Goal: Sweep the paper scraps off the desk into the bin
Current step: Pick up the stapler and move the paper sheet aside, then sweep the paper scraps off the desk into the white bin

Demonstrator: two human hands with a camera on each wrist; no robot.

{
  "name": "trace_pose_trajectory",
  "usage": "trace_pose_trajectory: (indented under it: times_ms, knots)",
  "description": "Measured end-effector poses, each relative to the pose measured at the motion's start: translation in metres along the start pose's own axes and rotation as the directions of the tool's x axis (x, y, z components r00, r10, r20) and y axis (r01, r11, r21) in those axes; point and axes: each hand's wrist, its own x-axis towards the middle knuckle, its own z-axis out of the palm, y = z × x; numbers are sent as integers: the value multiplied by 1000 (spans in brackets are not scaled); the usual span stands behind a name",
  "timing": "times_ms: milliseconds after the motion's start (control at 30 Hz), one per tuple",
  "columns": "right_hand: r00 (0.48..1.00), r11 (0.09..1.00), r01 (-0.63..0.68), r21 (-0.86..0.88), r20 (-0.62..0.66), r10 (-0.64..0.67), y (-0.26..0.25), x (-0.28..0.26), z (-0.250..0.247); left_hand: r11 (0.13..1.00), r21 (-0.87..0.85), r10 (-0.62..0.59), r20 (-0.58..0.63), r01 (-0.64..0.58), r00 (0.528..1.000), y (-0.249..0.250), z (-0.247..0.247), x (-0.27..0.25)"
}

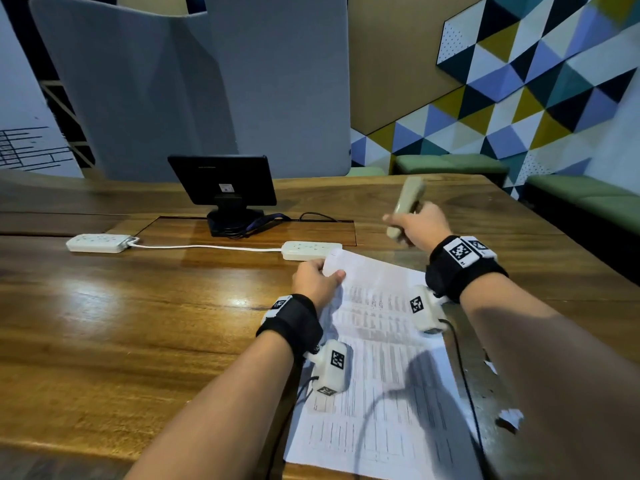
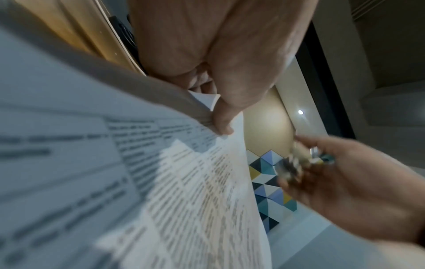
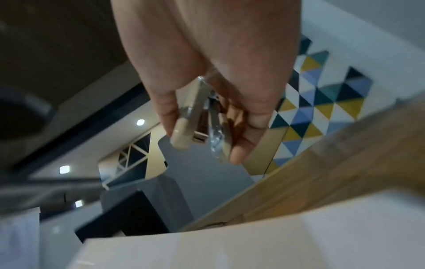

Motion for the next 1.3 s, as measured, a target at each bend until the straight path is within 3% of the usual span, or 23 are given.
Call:
trace_pose_trajectory:
  times_ms: [100, 167, 267, 367, 500, 600, 700, 800, 867, 933, 1033, 1100, 1233, 1300]
  knots:
    - [993, 875, -113, -470, -22, 117, 23, -2, -18, 996, 53, -70, -36, 72, 997, -4, -10, 9]
    - [985, 750, -105, -653, 36, 169, 35, -7, -24, 988, 102, -107, -55, 112, 993, -5, -17, 14]
    - [966, 645, -94, -758, 87, 242, 49, -16, -26, 973, 165, -147, -91, 161, 985, -4, -18, 14]
    - [956, 600, -95, -794, 95, 277, 51, -26, -27, 956, 231, -158, -112, 180, 981, -1, -16, 14]
    - [960, 660, -136, -739, 67, 273, 49, -40, -36, 948, 249, -168, -149, 201, 974, 10, -18, 1]
    - [972, 669, -103, -736, 67, 224, 41, -55, -46, 921, 374, -66, -121, 107, 991, 34, -15, -26]
    - [995, 747, -85, -659, -11, 104, 24, -81, -59, 932, 347, 96, 44, -105, 994, 68, -3, -69]
    - [1000, 890, -17, -456, 6, 22, 19, -120, -80, 953, 231, 135, 251, -195, 958, 89, 17, -126]
    - [999, 964, 5, -266, 40, 5, 26, -155, -96, 957, 178, 134, 429, -229, 893, 97, 28, -166]
    - [999, 994, 25, -106, 26, -22, 40, -194, -116, 958, 161, 87, 622, -236, 778, 99, 39, -209]
    - [995, 999, -7, -53, -99, 2, 84, -259, -148, 948, 199, -42, 853, -249, 520, 70, 64, -274]
    - [972, 987, -28, -159, -233, -10, 126, -297, -163, 936, 259, -152, 908, -237, 391, 37, 86, -304]
    - [837, 960, -191, -204, -545, 51, 220, -366, -174, 749, 477, -419, 879, -459, 230, -27, 132, -334]
    - [744, 937, -323, -132, -647, 166, 272, -392, -175, 667, 511, -467, 854, -542, 230, -56, 156, -335]
